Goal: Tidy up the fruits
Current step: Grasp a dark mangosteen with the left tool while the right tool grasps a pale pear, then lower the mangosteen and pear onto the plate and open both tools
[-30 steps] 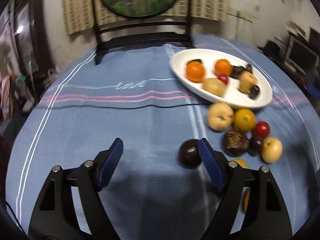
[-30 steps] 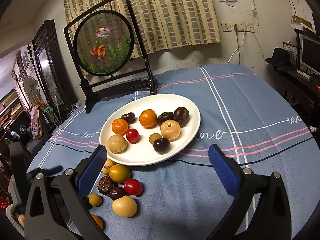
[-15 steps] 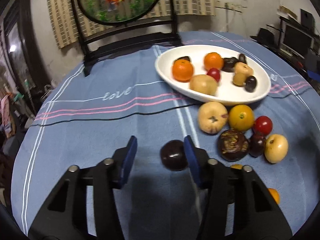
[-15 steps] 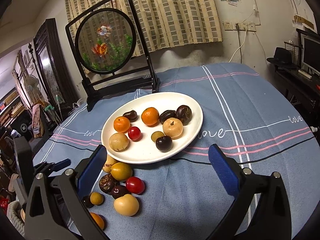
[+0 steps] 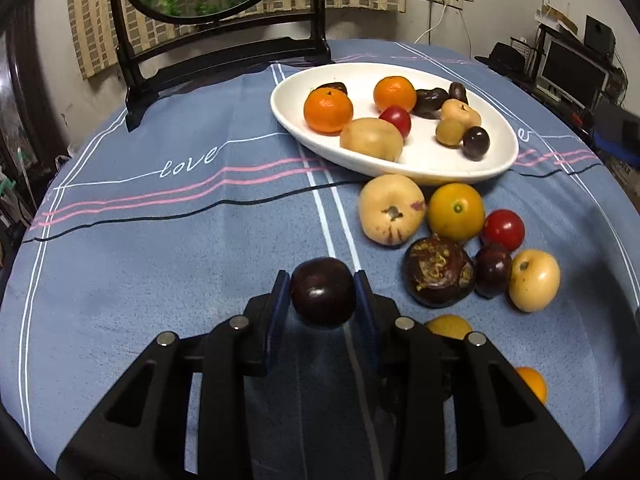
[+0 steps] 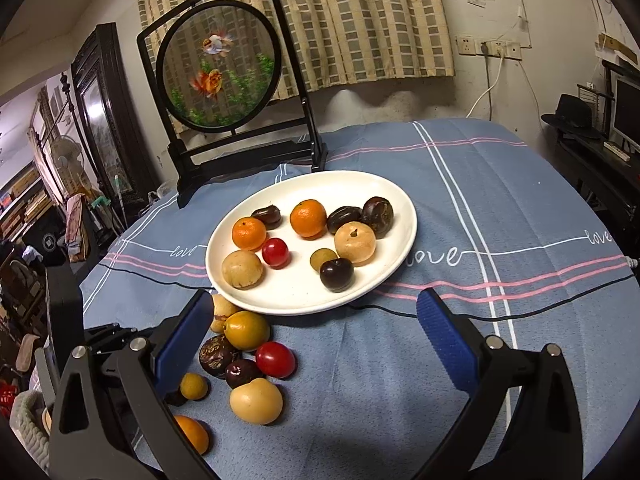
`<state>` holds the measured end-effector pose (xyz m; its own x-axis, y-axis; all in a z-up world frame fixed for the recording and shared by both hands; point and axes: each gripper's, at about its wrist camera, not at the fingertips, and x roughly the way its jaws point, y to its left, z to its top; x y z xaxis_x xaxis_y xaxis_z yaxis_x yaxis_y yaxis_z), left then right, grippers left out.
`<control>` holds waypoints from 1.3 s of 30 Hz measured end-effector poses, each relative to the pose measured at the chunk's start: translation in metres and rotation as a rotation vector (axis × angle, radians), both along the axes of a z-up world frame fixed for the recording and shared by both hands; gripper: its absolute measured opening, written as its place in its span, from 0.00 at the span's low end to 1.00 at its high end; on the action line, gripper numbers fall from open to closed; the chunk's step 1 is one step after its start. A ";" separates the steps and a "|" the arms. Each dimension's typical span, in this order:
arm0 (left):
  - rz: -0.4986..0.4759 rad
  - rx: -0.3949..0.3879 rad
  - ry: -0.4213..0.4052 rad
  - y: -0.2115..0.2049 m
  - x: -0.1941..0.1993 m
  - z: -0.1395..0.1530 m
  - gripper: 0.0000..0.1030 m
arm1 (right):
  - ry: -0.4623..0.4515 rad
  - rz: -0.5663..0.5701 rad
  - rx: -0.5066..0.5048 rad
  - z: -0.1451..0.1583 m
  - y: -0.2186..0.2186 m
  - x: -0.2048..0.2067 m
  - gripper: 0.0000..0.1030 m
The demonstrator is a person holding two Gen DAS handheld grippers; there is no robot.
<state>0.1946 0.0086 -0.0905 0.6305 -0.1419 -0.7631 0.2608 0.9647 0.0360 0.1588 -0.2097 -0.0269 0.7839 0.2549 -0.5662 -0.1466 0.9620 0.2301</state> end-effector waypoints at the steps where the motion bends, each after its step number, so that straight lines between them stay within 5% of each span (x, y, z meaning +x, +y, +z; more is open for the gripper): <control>1: 0.000 0.003 0.012 -0.001 0.002 -0.002 0.33 | 0.002 0.005 -0.005 -0.001 0.002 0.000 0.99; 12: 0.048 -0.024 -0.019 0.010 -0.003 0.008 0.30 | 0.070 0.104 -0.042 -0.018 0.019 -0.009 0.96; 15: 0.062 -0.042 -0.043 0.015 -0.006 0.015 0.30 | 0.112 0.150 -0.090 -0.032 0.034 -0.014 0.82; 19: 0.060 -0.045 -0.052 0.014 -0.007 0.017 0.30 | 0.186 0.203 -0.137 -0.050 0.050 -0.009 0.51; 22: 0.055 -0.043 -0.052 0.013 -0.008 0.018 0.30 | 0.215 0.232 -0.161 -0.059 0.059 -0.009 0.43; 33: 0.041 -0.037 -0.035 0.011 -0.006 0.014 0.30 | 0.230 0.247 -0.136 -0.064 0.061 -0.005 0.39; 39: 0.057 -0.048 -0.094 0.010 -0.011 0.035 0.30 | 0.102 0.153 -0.041 -0.027 0.029 -0.014 0.39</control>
<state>0.1839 0.0187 -0.0551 0.7072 -0.1388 -0.6933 0.2028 0.9792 0.0108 0.1448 -0.1804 -0.0541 0.6760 0.3417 -0.6529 -0.2701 0.9392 0.2118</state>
